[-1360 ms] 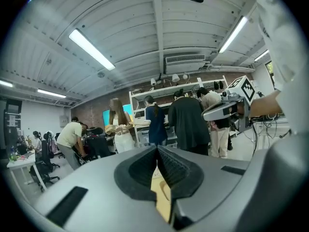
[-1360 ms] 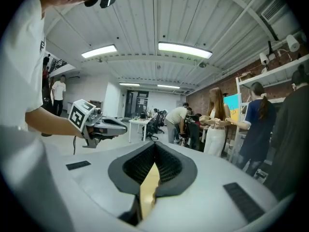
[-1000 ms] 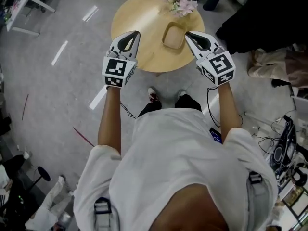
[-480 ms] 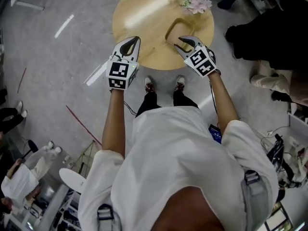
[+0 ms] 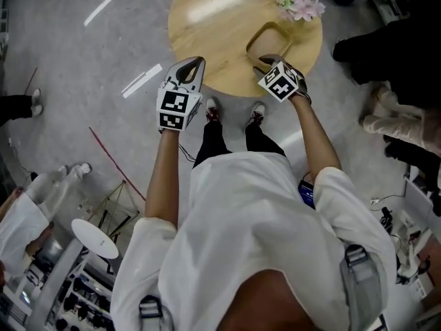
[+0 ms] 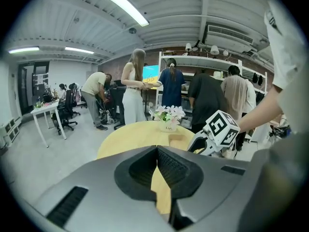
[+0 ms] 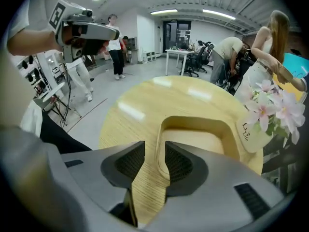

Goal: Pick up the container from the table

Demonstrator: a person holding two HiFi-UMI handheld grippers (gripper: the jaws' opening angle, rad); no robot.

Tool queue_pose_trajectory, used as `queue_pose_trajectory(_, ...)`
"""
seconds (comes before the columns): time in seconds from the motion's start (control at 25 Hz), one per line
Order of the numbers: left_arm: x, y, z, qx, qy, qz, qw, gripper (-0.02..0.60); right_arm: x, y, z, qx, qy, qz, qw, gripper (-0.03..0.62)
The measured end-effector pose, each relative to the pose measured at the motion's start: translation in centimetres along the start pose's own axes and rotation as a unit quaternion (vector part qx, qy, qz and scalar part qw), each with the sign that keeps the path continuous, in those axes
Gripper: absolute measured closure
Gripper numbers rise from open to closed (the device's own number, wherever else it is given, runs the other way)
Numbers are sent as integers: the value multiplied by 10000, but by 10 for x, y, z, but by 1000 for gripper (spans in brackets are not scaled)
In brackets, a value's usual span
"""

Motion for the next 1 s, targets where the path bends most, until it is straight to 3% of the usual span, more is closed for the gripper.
queue_pose_trajectory(0.2, -7, 2, -5, 23, -87, -126, 9999, 566, 1, -6, 10, -164, -324, -739, 9966, 512)
queue_pose_trajectory(0.32, -11, 3, -5, -7, -89, -116, 9999, 566, 0, -9, 12, -244, -388, -930, 9946, 548)
queue_pose_trajectory(0.6, 3, 1, 3, -77, -27, -23, 10000, 566, 1, 4, 0, -404, -366, -973, 9938, 567)
queue_pose_trajectory(1.0, 45, -5, 8, -175, 374, 339, 9986, 566, 21, 22, -71, -823, 239, -860, 9926, 568)
Point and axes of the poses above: the fingertips, and each gripper's own axes: z forward along the fingers, y to its right, x out of its top, the point moved 10 cm from there along -z, backward along the fingers, and after that the axes turned 11 degrees about -x, right-handed, at the moved point
